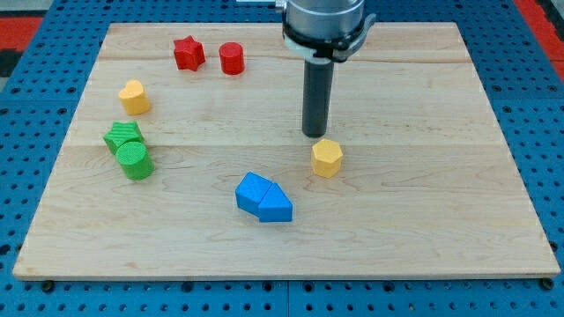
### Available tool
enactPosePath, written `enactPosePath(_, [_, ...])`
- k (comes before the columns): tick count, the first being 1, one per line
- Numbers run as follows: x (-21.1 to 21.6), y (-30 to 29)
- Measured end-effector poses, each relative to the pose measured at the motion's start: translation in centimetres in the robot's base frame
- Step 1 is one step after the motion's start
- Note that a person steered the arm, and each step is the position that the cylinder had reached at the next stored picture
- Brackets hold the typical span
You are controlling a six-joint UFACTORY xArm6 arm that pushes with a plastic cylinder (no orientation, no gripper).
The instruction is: Slide the yellow hexagon towards left a bit
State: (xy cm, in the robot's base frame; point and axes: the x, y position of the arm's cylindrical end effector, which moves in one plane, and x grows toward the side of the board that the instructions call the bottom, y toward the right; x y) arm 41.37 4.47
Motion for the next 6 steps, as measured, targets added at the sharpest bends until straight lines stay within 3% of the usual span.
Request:
enactPosePath(1, [-0.1, 3.6])
enactPosePath(2, [3.3, 4.9])
enactPosePath(4, [8.8, 1.0])
enactPosePath(5, [8.9, -0.2])
enactPosePath(6, [5.2, 1.2])
